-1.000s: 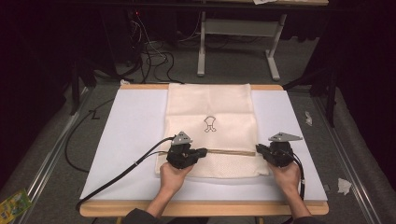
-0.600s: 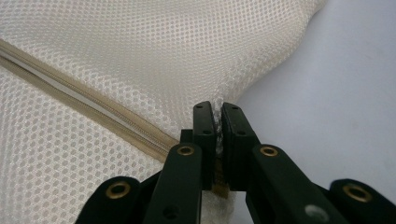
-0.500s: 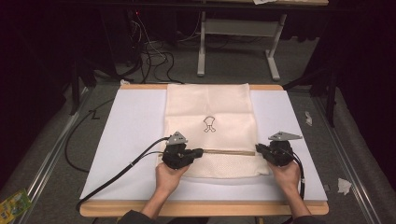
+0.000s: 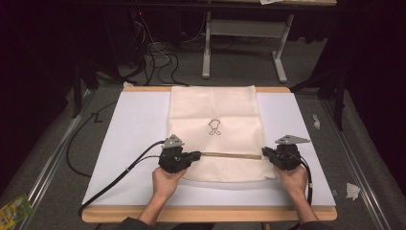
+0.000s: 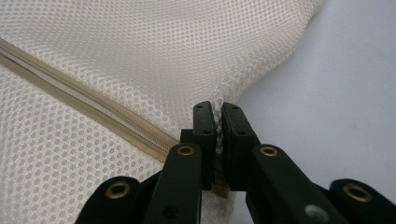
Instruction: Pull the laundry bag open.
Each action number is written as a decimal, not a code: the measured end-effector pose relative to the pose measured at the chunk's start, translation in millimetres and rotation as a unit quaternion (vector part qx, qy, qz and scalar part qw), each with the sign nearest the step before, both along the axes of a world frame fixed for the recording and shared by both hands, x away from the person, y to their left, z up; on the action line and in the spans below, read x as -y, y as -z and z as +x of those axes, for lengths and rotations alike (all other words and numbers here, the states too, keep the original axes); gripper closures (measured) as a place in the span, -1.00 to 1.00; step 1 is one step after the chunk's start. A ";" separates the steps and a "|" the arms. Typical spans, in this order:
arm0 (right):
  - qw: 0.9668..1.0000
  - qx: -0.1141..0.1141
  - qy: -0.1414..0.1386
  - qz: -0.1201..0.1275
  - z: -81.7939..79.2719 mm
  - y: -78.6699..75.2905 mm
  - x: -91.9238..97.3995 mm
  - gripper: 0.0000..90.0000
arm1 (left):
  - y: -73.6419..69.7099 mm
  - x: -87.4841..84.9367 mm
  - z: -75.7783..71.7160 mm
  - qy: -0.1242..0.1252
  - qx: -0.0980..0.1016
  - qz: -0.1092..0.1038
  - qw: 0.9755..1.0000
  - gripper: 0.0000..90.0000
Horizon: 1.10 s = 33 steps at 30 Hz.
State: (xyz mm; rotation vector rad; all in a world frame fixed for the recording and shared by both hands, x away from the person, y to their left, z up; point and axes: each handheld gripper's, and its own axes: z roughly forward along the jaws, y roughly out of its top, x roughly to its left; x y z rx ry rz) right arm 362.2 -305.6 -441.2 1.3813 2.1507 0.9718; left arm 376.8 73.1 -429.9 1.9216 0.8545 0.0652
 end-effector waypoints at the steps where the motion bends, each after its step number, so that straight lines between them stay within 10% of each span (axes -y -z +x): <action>1: 1.000 0.000 0.000 0.000 0.0 0.0 0.0 0.92 | -0.4 -1.0 -0.1 -0.001 0.000 0.000 1.000 0.94; 33: 1.000 0.002 -0.001 -0.002 -0.3 -1.6 -2.3 0.92 | -0.7 -26.0 1.4 -0.030 -0.005 0.003 1.000 0.94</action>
